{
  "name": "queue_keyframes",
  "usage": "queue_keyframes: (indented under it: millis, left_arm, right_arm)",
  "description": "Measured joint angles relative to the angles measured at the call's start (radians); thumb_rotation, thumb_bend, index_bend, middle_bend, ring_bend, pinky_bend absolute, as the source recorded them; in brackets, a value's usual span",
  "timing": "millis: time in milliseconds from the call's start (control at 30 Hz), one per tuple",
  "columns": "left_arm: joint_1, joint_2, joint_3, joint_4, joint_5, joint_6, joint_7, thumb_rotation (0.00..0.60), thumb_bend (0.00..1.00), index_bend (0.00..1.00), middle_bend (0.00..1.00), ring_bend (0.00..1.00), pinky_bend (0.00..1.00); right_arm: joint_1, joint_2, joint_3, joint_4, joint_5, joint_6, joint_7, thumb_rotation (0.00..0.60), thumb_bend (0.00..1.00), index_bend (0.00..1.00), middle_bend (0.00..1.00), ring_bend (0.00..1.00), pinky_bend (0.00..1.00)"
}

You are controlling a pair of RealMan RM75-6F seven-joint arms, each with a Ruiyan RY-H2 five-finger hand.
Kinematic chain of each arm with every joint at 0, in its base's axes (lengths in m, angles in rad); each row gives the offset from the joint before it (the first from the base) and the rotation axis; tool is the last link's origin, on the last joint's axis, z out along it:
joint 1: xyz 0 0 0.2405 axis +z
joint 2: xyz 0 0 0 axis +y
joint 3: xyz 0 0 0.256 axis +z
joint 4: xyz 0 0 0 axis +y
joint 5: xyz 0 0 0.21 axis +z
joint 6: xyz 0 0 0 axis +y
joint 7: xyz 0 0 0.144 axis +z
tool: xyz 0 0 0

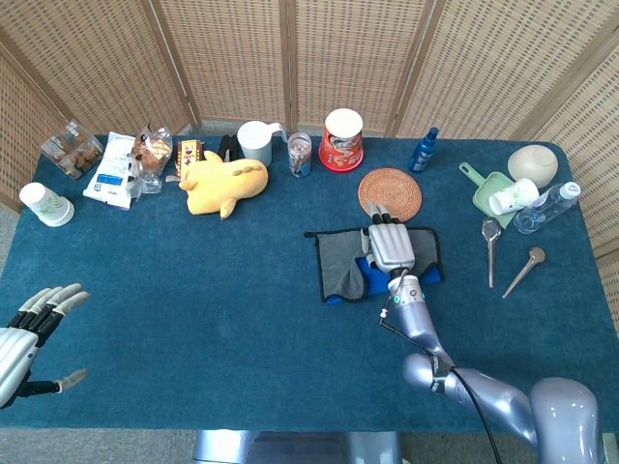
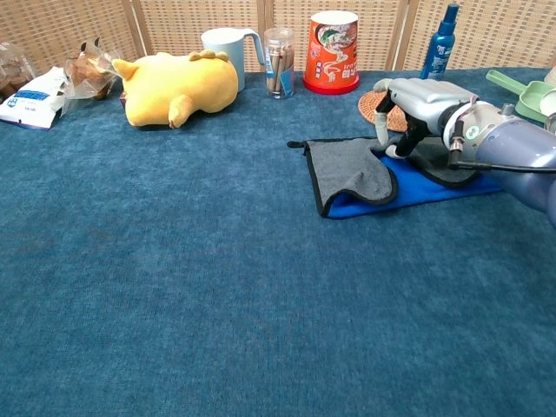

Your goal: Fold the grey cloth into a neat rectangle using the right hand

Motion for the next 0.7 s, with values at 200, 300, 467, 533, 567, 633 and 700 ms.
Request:
queue_keyframes:
  millis: [200, 300, 467, 533, 567, 633, 700]
  left_arm:
    - [0.0, -0.001, 0.0, 0.0, -0.002, -0.002, -0.001, 0.6, 0.24, 0.08, 0.0, 0.0, 0.07]
    - [0.0, -0.001, 0.0, 0.0, 0.0, -0.002, 0.0, 0.6, 0.24, 0.08, 0.0, 0.0, 0.07]
    - [0.004, 0.0, 0.002, -0.003, 0.008, 0.004, 0.004, 0.6, 0.24, 0.08, 0.0, 0.0, 0.07]
    - [0.006, 0.0, 0.004, -0.004, 0.01, 0.006, 0.006, 0.6, 0.24, 0.08, 0.0, 0.0, 0.07]
    - [0.006, 0.0, 0.004, -0.004, 0.011, 0.007, 0.006, 0.6, 0.24, 0.08, 0.0, 0.0, 0.07]
    - [0.008, 0.0, 0.004, -0.005, 0.012, 0.01, 0.005, 0.6, 0.24, 0.08, 0.0, 0.0, 0.07]
    - [0.009, 0.0, 0.004, -0.005, 0.013, 0.012, 0.004, 0.6, 0.24, 0.08, 0.0, 0.0, 0.07]
  right_arm:
    - [0.005, -0.002, 0.0, 0.006, 0.019, 0.0, 0.01, 0.6, 0.17, 0.08, 0.0, 0.04, 0.25]
    - [0.005, 0.0, 0.0, 0.002, 0.014, 0.011, 0.024, 0.6, 0.08, 0.0, 0.0, 0.04, 0.26]
    - [0.005, 0.001, 0.002, -0.004, -0.015, 0.051, 0.051, 0.6, 0.0, 0.0, 0.0, 0.05, 0.26]
    - [0.007, -0.001, 0.001, 0.003, -0.026, 0.069, 0.052, 0.6, 0.01, 0.0, 0.0, 0.05, 0.27]
    - [0.008, -0.002, 0.0, 0.007, -0.028, 0.074, 0.051, 0.6, 0.01, 0.0, 0.0, 0.05, 0.27]
    - [0.008, -0.003, -0.001, 0.008, -0.03, 0.082, 0.052, 0.6, 0.02, 0.0, 0.0, 0.05, 0.27]
    - [0.007, 0.001, -0.003, 0.0, -0.032, 0.086, 0.053, 0.6, 0.03, 0.02, 0.0, 0.05, 0.27]
